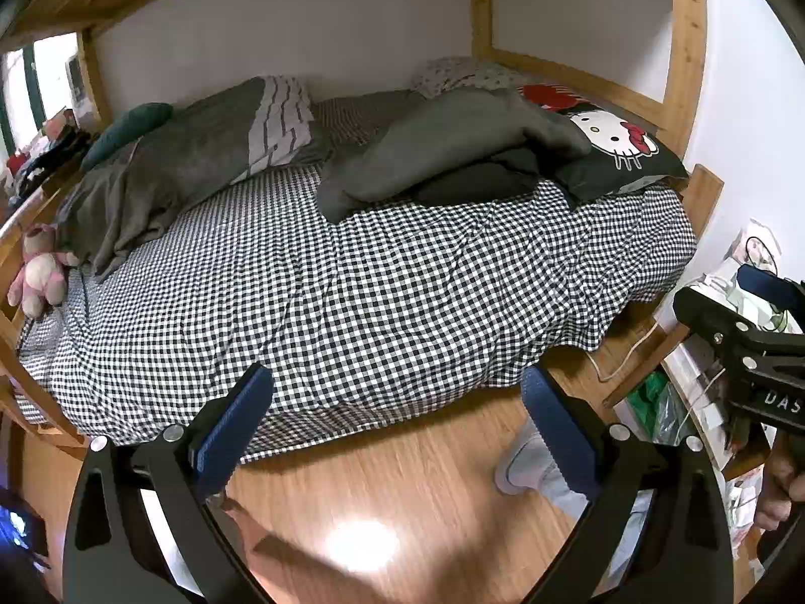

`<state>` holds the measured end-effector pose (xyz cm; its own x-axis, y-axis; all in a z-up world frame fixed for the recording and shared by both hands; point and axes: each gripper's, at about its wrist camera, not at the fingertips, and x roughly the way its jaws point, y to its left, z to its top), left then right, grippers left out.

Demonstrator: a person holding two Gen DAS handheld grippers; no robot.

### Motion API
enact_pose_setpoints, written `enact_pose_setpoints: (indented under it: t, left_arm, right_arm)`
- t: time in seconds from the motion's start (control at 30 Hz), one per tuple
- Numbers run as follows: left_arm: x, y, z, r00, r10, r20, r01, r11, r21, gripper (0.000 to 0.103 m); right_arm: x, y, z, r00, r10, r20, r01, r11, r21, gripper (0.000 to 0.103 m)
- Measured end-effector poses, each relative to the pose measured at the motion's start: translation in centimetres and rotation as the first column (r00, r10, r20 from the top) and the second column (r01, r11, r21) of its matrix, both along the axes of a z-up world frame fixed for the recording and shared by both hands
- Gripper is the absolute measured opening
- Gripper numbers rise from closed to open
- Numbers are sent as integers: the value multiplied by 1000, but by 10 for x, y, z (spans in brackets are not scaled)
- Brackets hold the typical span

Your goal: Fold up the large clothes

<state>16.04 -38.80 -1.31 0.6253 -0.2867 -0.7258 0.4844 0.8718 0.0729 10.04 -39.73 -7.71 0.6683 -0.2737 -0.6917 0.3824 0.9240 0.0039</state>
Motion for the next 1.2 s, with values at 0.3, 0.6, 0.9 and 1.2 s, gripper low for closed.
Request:
enact_pose_setpoints:
  t: [0.3,0.6,0.9,1.2]
  left_arm:
    - [-1,-1,0,1000,-1,-4,1,1000,0,97]
    - [-2,-2,0,1000,-6,-4,6,1000,2,97]
    - [-3,-3,-1,1000,-4,3,4,1000,3,97]
    - [-2,0,0,1000,-6,-1,6,1000,0,97]
  right_arm:
    - [0,0,-1,1000,1,-1,-1,1000,2,100]
    - [-1,-1,0,1000,1,0,-1,1000,3,100]
    - [0,-1,1,1000,2,0,-2,1000,2,100]
    - [-1,0,1,1000,1,0,-1,1000,2,100]
